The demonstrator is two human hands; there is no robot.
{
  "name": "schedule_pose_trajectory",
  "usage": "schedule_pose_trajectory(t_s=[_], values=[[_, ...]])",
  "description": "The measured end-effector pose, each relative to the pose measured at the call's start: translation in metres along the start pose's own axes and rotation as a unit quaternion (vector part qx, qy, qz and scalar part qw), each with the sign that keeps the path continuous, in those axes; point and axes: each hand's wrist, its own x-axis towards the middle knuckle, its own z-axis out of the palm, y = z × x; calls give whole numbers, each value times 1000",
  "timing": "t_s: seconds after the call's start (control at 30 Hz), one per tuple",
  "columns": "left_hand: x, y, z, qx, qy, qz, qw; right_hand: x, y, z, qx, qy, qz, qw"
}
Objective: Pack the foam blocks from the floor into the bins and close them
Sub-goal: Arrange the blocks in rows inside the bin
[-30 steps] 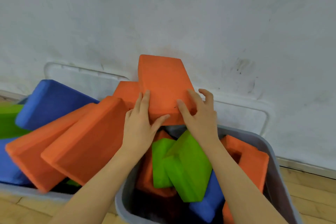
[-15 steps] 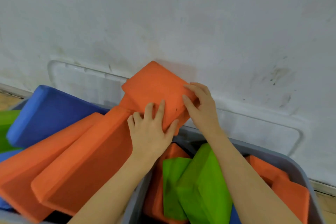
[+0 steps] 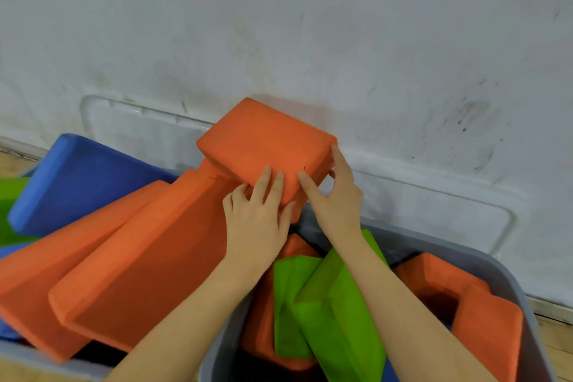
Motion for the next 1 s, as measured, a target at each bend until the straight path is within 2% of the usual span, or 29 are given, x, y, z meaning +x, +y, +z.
schedule_pose_trajectory(t_s=[0.1,0.27,0.43,0.57,0.67,0.73,0.83,0.9,1.0], values=[[9,1,7,14,21,-14,1000,16,-4,2,20,-35,0,999],[22,-9,11,90,-1,-22,996,31,1,2,-136,-102,-25,985],[17,-4,-3,44,-36,-22,998,8,6,-22,-173,-97,-44,979],[-11,28,-17,-22,-33,14,999,-37,25,-57,-138,-61,-45,987],[-45,52,-15,-63,-99,13,993,-76,49,-90,-178,-33,-18,983],[-67,67,-13,-39,-169,5,985,-101,65,-114,-222,-4,1,975],[-93,85,-7,5,-321,-63,945,-142,86,-145,-320,37,40,946],[-103,92,-5,-26,-348,-101,932,-164,97,-159,-384,59,59,920],[-104,99,-6,-64,-329,-126,934,-183,104,-173,-449,54,122,884]])
